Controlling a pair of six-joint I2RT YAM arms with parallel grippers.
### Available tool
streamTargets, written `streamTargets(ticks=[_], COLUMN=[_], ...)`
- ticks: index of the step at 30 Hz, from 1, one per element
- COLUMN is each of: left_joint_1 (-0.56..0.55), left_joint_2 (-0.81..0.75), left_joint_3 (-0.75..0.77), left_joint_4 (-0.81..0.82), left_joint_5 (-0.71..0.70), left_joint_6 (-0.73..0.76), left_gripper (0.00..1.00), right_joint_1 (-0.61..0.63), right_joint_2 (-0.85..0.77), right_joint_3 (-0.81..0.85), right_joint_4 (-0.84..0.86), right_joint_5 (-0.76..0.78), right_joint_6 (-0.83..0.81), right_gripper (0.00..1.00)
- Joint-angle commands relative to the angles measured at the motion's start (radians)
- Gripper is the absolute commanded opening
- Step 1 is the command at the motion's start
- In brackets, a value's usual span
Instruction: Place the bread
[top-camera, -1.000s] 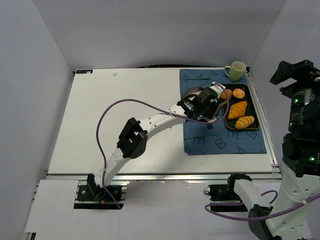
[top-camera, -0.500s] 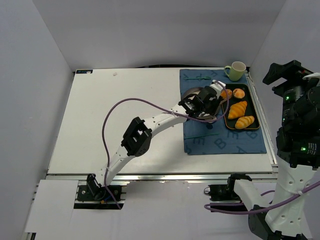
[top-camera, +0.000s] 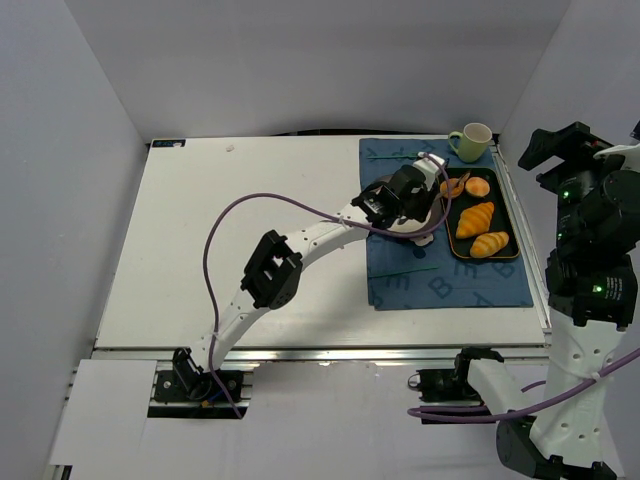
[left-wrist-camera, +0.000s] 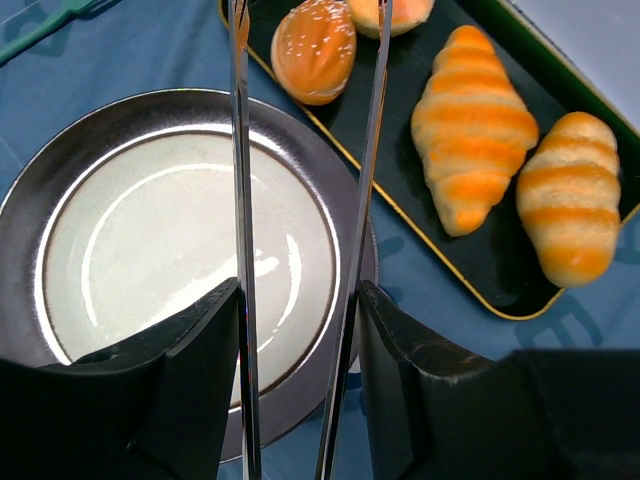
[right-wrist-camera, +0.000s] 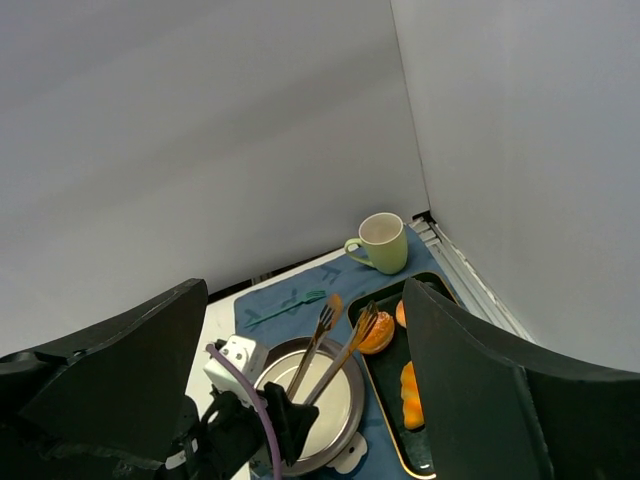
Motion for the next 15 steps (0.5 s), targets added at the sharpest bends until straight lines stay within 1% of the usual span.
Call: streamTargets(ticks=[1, 10, 15], left_joint_1=[-0.001, -0.001, -0.001], left_joint_2=[0.008, 0.041, 0.050], left_joint_3=[0.006, -0.004, -0.014], left_joint_4=[0.050, 0.063, 0.065], left_joint_5=[0.032, 0.042, 0.017], left_joint_6=[-0.009, -0.026, -0.023], left_gripper=[0.57, 0.57, 0.57], right_joint_1=[0.004, 0.004, 0.004], right_joint_2=[-0.004, -0.009, -0.007], right_joint_3=[-0.005, -0.011, -0.016], right_joint_4=[0.061, 0.063, 0.066], right_joint_5=[-0.007, -0.012, -0.021], right_joint_6=[0.005, 0.000, -0.001], right_gripper=[0.85, 0.85, 0.85])
